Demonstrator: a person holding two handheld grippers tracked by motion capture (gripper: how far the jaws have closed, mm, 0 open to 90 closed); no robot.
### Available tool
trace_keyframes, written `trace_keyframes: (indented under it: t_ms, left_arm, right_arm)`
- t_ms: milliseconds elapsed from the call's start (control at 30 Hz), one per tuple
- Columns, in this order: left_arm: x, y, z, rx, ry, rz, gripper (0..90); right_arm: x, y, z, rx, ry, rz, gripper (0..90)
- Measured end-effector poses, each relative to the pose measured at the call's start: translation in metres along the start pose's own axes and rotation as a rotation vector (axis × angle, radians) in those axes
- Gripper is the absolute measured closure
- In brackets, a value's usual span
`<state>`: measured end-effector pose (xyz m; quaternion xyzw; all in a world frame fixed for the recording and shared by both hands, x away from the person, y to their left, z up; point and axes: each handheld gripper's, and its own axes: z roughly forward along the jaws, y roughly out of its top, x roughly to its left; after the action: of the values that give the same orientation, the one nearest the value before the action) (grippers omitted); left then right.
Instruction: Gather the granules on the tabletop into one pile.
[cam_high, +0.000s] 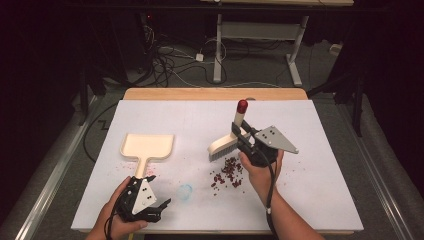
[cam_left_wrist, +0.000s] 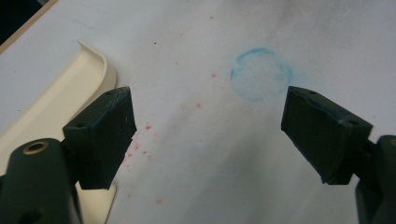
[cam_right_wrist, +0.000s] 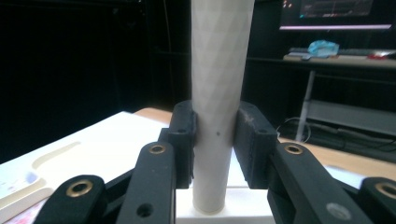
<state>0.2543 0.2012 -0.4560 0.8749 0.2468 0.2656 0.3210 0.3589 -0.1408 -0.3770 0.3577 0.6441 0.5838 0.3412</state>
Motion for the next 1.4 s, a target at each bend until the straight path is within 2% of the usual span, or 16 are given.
trace_keyframes:
  t_ms: [33, 167, 333, 433, 533, 733, 833, 900, 1100, 1167, 1200, 1333, 1400]
  left_arm:
    - [0.0, 0.0, 0.0, -0.003, 0.004, -0.002, 17.2]
    - [0.001, -0.001, -0.001, -0.004, 0.013, -0.007, 17.2]
    - [0.001, -0.002, 0.0, 0.007, 0.014, -0.009, 17.2]
    - [0.0, 0.0, 0.001, 0.015, 0.017, -0.006, 17.2]
    - [0.0, 0.001, 0.002, 0.016, 0.018, -0.009, 17.2]
    - [0.001, 0.001, 0.005, 0.017, 0.021, 0.002, 17.2]
    - [0.001, 0.0, 0.004, 0.013, 0.014, -0.008, 17.2]
    - [0.001, -0.001, 0.003, 0.013, 0.014, -0.009, 17.2]
    - [0.0, 0.0, 0.001, 0.0, 0.014, -0.002, 17.2]
    - [-0.001, 0.001, 0.001, 0.0, 0.012, 0.003, 17.2]
    - [-0.002, 0.001, 0.002, 0.003, 0.011, 0.008, 17.4]
    - [-0.003, 0.001, 0.002, 0.01, 0.007, 0.022, 17.4]
    - [-0.003, 0.001, 0.002, 0.006, 0.008, 0.023, 17.4]
  right_arm:
    - [0.0, 0.0, 0.0, 0.0, 0.0, 0.0, 70.4]
    - [-0.029, 0.006, -0.003, 0.022, -0.063, -0.043, 70.4]
    - [-0.068, 0.004, -0.008, 0.054, -0.177, -0.067, 70.4]
    - [-0.087, 0.001, -0.007, 0.058, -0.227, -0.006, 70.4]
    - [-0.094, -0.005, 0.0, 0.055, -0.278, 0.028, 70.4]
    - [-0.083, -0.018, 0.019, 0.076, -0.33, 0.06, 70.4]
    - [-0.072, -0.024, 0.023, 0.103, -0.319, 0.05, 70.4]
    - [-0.06, -0.025, 0.021, 0.107, -0.312, 0.017, 70.4]
    - [-0.027, -0.028, 0.003, 0.13, -0.277, -0.007, 70.2]
    - [-0.02, -0.03, -0.008, 0.123, -0.273, 0.037, 70.2]
    - [-0.016, -0.03, -0.012, 0.129, -0.265, 0.042, 70.3]
    - [0.0, -0.032, -0.025, 0.131, -0.238, 0.031, 70.3]
    - [0.003, -0.032, -0.027, 0.131, -0.23, 0.03, 70.4]
